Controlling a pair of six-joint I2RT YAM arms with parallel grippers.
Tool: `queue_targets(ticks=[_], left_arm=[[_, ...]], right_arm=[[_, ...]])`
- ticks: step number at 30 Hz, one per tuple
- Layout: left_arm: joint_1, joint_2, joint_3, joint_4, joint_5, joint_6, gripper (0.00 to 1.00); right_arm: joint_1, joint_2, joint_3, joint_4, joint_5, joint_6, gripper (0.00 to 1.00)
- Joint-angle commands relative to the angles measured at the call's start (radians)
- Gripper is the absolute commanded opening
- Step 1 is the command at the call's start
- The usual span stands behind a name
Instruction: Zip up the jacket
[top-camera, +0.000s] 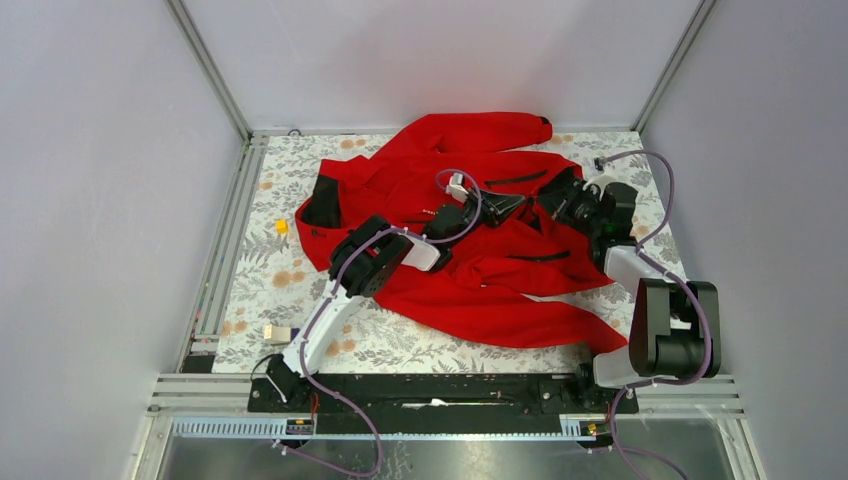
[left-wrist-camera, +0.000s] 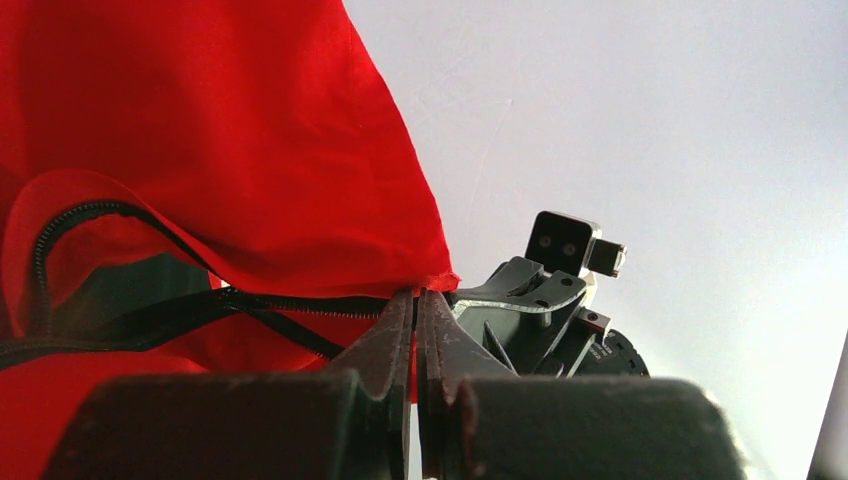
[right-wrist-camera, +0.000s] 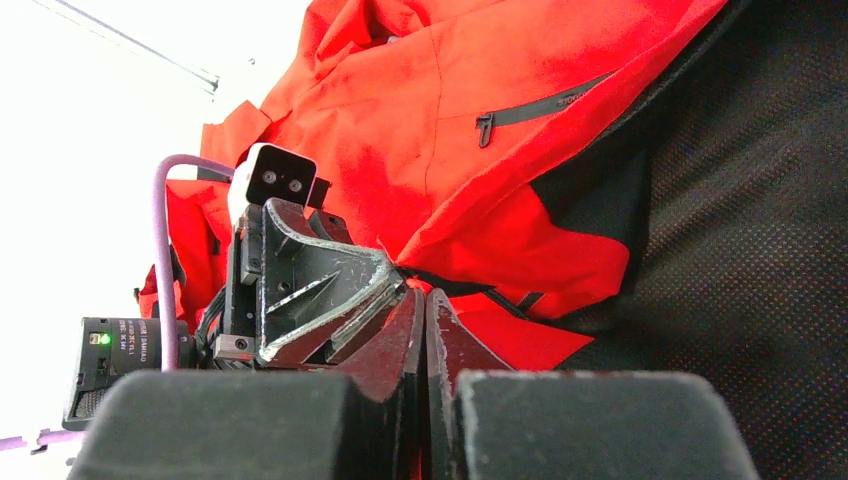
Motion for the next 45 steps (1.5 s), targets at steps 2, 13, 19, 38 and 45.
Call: queue_targets(ticks=[2, 13, 19, 38, 45], left_arm=[[0.0, -0.032, -0.025, 0.053, -0.011, -0.017, 0.0], [0.006, 0.006, 0.004, 0.06, 0.001, -0.044, 0.0], [0.006, 0.017, 0.012, 0.057, 0.003, -0.058, 0.0], [0.006, 0.033, 0.033, 0.047, 0.008, -0.065, 0.0], [0.007, 0.035, 0.035, 0.048, 0.013, -0.067, 0.0]], right_arm=[[-0.009, -0.028, 0.096, -0.047, 0.011, -0.03, 0.0], [-0.009, 0.051, 0.198, -0.249, -0.128, -0.151, 0.11], [-0.008, 0.08, 0.218, -0.285, -0.177, -0.21, 0.2], [0.028, 0.053, 0.255, -0.452, -0.056, -0.36, 0.43], [0.044, 0.053, 0.249, -0.423, -0.055, -0.364, 0.29]])
